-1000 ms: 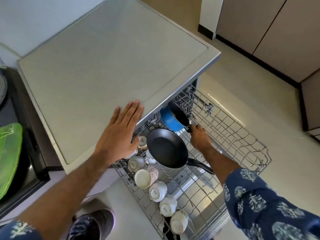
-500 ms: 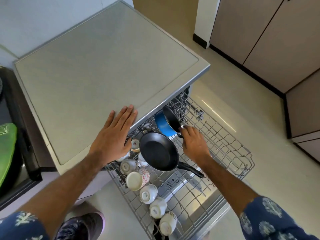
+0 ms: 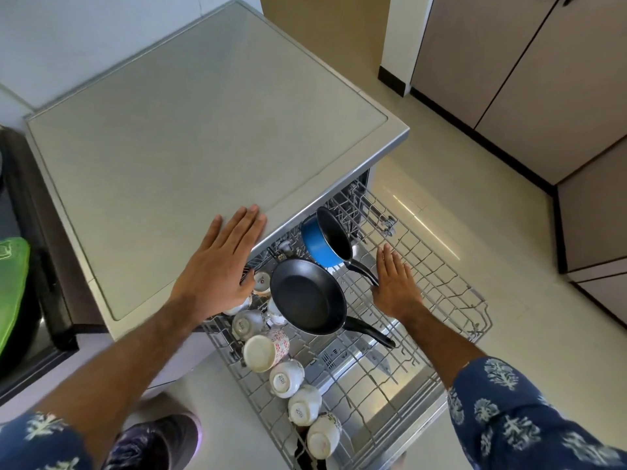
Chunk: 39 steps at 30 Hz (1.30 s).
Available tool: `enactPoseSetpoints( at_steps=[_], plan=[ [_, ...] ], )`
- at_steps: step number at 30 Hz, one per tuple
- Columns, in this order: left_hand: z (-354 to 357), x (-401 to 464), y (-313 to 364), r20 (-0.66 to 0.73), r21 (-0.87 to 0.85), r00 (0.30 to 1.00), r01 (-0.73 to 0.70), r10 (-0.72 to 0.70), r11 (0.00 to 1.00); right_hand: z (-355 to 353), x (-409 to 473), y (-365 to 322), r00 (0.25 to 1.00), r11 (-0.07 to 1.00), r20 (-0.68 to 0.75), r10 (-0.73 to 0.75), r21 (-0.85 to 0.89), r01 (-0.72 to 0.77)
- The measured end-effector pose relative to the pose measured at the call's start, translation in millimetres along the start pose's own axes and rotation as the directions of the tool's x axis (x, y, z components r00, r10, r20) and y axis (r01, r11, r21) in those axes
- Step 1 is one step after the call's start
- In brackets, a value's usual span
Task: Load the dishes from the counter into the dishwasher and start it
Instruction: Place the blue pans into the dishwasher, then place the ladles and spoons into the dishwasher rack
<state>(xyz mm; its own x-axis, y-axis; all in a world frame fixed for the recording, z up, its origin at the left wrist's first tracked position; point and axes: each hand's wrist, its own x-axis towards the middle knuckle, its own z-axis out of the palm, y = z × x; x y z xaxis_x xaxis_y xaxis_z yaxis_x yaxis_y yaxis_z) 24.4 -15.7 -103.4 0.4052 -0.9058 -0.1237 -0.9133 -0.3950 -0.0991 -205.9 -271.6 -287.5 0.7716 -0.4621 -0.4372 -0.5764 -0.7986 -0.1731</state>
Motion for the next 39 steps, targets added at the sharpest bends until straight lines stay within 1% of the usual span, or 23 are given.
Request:
enactPoseSetpoints(
  at_steps=[8,10,13,14,17,20,22,24,28,31,33,35,37,39],
  plan=[
    [2,0,-1,-0.008,-0.006,1.000,-0.015,0.015,1.000,-14,5,6,0.993,0.998,0.119,-0.024,0.062,0.017],
    [1,-1,-1,0.003,-0.010,1.000,-0.019,0.019,1.000,-25,2,8,0.992,0.998,0.118,-0.034,0.060,0.027],
    [-6,-3,2,0.038,-0.018,0.999,0.002,-0.001,1.000,-44,-21,2,0.994,0.996,0.056,-0.092,0.012,0.091],
    [-6,-1,5,0.058,-0.040,0.998,0.022,-0.019,0.999,-49,-29,-1,0.993,0.994,0.040,-0.108,0.013,0.108],
    [-22,-19,28,0.105,-0.124,0.985,0.149,-0.136,0.981,-80,-58,-19,0.976,0.976,-0.014,-0.216,-0.002,0.216],
    [-35,-59,51,0.152,-0.147,0.961,0.255,-0.233,0.956,-118,-77,-46,0.935,0.937,-0.071,-0.347,0.004,0.349],
    [-42,-98,60,0.167,-0.146,0.946,0.302,-0.277,0.942,-143,-93,-73,0.891,0.893,-0.072,-0.449,-0.070,0.444],
    [-48,-140,60,0.145,-0.171,0.930,0.359,-0.337,0.917,-168,-111,-105,0.829,0.832,-0.086,-0.553,-0.122,0.542],
    [-68,-228,39,0.110,-0.156,0.848,0.529,-0.518,0.834,-211,-149,-191,0.646,0.656,-0.125,-0.753,-0.226,0.720],
    [-73,-285,6,0.057,-0.174,0.798,0.600,-0.600,0.781,-233,-172,-263,0.555,0.580,-0.170,-0.815,-0.263,0.771],
    [-76,-324,-20,0.043,-0.207,0.761,0.640,-0.647,0.740,-239,-182,-314,0.511,0.547,-0.196,-0.837,-0.272,0.792],
    [-76,-363,-45,0.034,-0.233,0.721,0.679,-0.692,0.696,-237,-189,-365,0.485,0.523,-0.198,-0.852,-0.277,0.806],
    [-73,-406,-71,0.028,-0.266,0.675,0.716,-0.737,0.645,-228,-199,-422,0.492,0.521,-0.174,-0.853,-0.281,0.806],
    [-69,-446,-98,0.028,-0.294,0.643,0.737,-0.765,0.609,-218,-208,-475,0.494,0.519,-0.160,-0.855,-0.281,0.807]
  ],
)
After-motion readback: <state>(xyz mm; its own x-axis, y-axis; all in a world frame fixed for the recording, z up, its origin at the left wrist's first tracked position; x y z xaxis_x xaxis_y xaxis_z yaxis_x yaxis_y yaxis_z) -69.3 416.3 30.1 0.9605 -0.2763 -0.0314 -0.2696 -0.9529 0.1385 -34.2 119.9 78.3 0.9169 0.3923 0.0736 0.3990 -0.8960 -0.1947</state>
